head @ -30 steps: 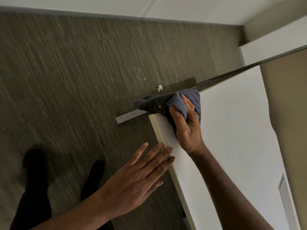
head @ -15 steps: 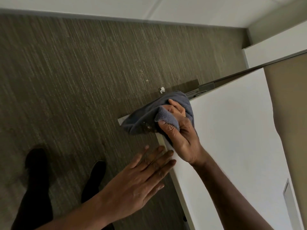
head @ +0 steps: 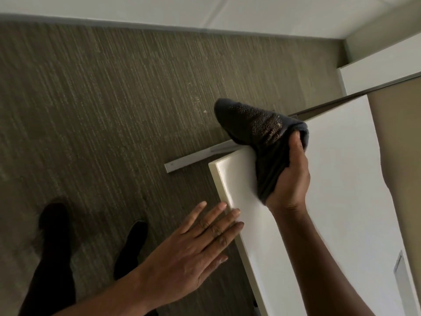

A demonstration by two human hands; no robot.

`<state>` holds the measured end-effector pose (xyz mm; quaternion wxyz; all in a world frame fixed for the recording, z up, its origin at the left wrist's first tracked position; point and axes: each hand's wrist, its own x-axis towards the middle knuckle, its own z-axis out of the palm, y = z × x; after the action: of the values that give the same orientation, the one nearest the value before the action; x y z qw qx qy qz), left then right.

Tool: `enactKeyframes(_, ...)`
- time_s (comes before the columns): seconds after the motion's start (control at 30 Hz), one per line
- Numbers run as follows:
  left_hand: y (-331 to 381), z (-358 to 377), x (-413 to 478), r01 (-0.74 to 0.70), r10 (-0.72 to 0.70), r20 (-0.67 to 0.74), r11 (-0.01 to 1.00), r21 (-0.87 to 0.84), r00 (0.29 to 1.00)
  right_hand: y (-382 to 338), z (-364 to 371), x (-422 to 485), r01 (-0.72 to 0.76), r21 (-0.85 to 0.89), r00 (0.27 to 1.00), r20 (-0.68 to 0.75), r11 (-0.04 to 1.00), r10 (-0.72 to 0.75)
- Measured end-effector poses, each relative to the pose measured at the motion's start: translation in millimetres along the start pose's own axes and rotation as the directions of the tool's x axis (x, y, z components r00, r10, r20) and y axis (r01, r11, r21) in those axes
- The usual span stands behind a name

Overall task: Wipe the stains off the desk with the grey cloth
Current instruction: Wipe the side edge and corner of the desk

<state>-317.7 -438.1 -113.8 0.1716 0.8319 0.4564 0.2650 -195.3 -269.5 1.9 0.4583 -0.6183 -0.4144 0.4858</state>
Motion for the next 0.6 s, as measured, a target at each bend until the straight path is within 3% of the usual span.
enactKeyframes(0.3, -2, 0, 1, -0.01, 0.011, -0.016, 0.998, 0.061, 1.0, 13, -19, 41, 0.209, -0.312, 0.95, -0.162, 0.927, -0.269)
enactKeyframes(0.6, -6, 10, 4, -0.021, 0.049, -0.203, 0.99, 0.138, 0.978, 11, -37, 78, 0.265, -0.598, 0.916, -0.088, 0.756, -0.392)
